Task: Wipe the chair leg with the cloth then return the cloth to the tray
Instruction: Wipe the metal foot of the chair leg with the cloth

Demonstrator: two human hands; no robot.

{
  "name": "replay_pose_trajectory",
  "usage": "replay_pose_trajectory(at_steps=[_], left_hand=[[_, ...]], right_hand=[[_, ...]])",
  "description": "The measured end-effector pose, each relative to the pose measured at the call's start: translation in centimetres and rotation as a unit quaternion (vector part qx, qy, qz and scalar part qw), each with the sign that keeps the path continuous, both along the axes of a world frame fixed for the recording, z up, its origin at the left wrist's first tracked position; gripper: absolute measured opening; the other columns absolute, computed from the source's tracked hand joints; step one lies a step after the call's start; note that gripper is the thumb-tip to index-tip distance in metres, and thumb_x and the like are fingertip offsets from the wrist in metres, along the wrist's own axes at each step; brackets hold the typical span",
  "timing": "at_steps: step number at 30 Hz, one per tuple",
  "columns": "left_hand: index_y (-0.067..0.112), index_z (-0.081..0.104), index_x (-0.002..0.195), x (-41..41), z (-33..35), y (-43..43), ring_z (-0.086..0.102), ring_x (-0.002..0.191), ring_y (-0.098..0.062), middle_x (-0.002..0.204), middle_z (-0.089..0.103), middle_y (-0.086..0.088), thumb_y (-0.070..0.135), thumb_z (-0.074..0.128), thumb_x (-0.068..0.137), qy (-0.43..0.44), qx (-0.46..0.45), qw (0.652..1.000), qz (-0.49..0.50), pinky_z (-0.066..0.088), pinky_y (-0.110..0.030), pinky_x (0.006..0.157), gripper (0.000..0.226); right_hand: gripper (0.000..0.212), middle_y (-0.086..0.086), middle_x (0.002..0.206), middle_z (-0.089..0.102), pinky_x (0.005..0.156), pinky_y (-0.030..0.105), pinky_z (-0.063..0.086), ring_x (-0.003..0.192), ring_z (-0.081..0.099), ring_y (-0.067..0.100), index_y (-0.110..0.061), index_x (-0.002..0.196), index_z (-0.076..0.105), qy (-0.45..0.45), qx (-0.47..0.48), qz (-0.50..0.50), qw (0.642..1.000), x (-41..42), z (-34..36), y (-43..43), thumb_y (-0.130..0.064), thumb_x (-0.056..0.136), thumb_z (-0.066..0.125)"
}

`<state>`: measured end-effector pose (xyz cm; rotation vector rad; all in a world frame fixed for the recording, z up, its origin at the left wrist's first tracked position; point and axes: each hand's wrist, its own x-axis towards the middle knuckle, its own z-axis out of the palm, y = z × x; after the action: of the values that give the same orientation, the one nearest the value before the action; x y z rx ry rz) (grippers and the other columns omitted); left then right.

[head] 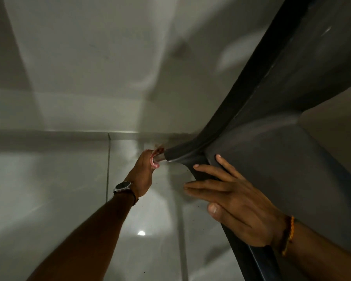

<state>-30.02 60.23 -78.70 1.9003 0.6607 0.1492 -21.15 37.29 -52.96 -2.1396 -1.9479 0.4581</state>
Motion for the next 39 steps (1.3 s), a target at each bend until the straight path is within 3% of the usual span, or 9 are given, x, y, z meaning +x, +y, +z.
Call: replay_pose_trajectory(at_steps=[6, 16, 19, 23, 27, 30, 32, 35, 39], left_hand=[[0.032, 0.045, 0.145, -1.1, 1.2, 0.2, 0.059, 0.132, -0.028, 0.146, 0.055, -0.007, 0.008, 0.052, 0.107, 0.015, -0.027, 0.999, -0.013, 0.048, -0.051, 0.118, 0.045], [0.010, 0.032, 0.163, -1.4, 9.7, -2.5, 0.040, 0.156, -0.031, 0.168, 0.038, -0.014, 0.003, 0.068, 0.098, -0.080, 0.108, 0.990, -0.048, 0.043, -0.041, 0.124, 0.074], [0.008, 0.035, 0.161, -1.2, 9.4, -2.3, 0.046, 0.151, -0.033, 0.164, 0.043, -0.017, 0.005, 0.072, 0.096, -0.075, 0.128, 0.988, -0.048, 0.048, -0.042, 0.120, 0.074], [0.025, 0.042, 0.150, -0.2, 6.0, -1.4, 0.062, 0.135, -0.029, 0.148, 0.057, -0.013, 0.001, 0.077, 0.091, -0.068, 0.092, 0.993, -0.025, 0.047, -0.025, 0.111, 0.073], [0.032, 0.045, 0.150, 0.0, 0.5, 0.0, 0.059, 0.136, -0.021, 0.148, 0.058, -0.003, 0.006, 0.060, 0.102, -0.006, 0.072, 0.997, -0.026, 0.051, -0.043, 0.117, 0.057], [0.047, 0.059, 0.131, 0.2, -2.7, 1.3, 0.064, 0.125, -0.022, 0.131, 0.066, 0.001, 0.029, 0.052, 0.107, 0.040, 0.066, 0.997, -0.032, 0.053, -0.046, 0.108, 0.030], [0.050, 0.062, 0.128, 0.4, -3.9, 2.0, 0.060, 0.130, -0.028, 0.137, 0.063, -0.002, 0.030, 0.053, 0.106, 0.067, 0.046, 0.996, -0.034, 0.049, -0.048, 0.111, 0.031], [0.024, 0.048, 0.153, 1.0, -5.3, 3.1, 0.057, 0.134, -0.034, 0.150, 0.054, -0.012, 0.000, 0.051, 0.104, 0.104, -0.023, 0.994, -0.021, 0.047, -0.047, 0.117, 0.054], [0.013, 0.043, 0.155, 1.0, -4.5, 3.9, 0.059, 0.126, -0.038, 0.147, 0.051, -0.020, 0.000, 0.051, 0.105, 0.164, -0.018, 0.985, -0.055, 0.051, -0.050, 0.110, 0.052]], right_hand=[[0.051, -0.010, 0.151, 0.064, 0.134, 0.055, 0.012, 0.161, 0.034, 0.017, -0.019, 0.145, 0.067, 0.008, 0.002, -0.003, 1.000, -0.2, 0.3, 0.2, -0.036, 0.108, 0.036], [0.054, -0.012, 0.151, 0.064, 0.134, 0.056, 0.013, 0.160, 0.034, 0.015, -0.022, 0.144, 0.067, -0.016, -0.046, -0.009, 0.999, -0.3, 1.0, 0.5, -0.040, 0.108, 0.032], [0.054, -0.011, 0.152, 0.064, 0.133, 0.056, 0.014, 0.160, 0.034, 0.016, -0.022, 0.145, 0.067, -0.016, -0.051, -0.011, 0.998, -0.4, 1.0, 0.5, -0.039, 0.108, 0.032], [0.053, -0.010, 0.151, 0.065, 0.135, 0.054, 0.011, 0.159, 0.037, 0.017, -0.019, 0.144, 0.068, -0.007, -0.032, -0.016, 0.999, -0.3, 0.7, 0.5, -0.036, 0.106, 0.035], [0.052, -0.014, 0.152, 0.063, 0.134, 0.053, 0.011, 0.161, 0.033, 0.014, -0.022, 0.146, 0.065, 0.001, -0.013, -0.014, 1.000, -0.3, 0.5, 0.3, -0.036, 0.106, 0.037], [0.056, -0.018, 0.154, 0.060, 0.134, 0.053, 0.011, 0.161, 0.032, 0.013, -0.025, 0.148, 0.064, -0.006, -0.013, -0.016, 1.000, 0.0, 0.2, 0.1, -0.046, 0.111, 0.027], [0.059, -0.020, 0.154, 0.058, 0.134, 0.052, 0.012, 0.161, 0.031, 0.012, -0.027, 0.149, 0.063, -0.010, -0.006, -0.017, 1.000, 0.2, 0.1, 0.1, -0.048, 0.113, 0.021], [0.057, -0.026, 0.156, 0.054, 0.134, 0.051, 0.011, 0.162, 0.030, 0.012, -0.033, 0.151, 0.060, -0.017, -0.010, -0.009, 1.000, 0.4, -0.1, 0.2, -0.051, 0.114, 0.020], [0.058, -0.030, 0.156, 0.052, 0.134, 0.048, 0.009, 0.162, 0.031, 0.011, -0.037, 0.149, 0.060, -0.009, -0.009, -0.011, 1.000, 0.5, -0.3, 0.3, -0.054, 0.114, 0.018]])
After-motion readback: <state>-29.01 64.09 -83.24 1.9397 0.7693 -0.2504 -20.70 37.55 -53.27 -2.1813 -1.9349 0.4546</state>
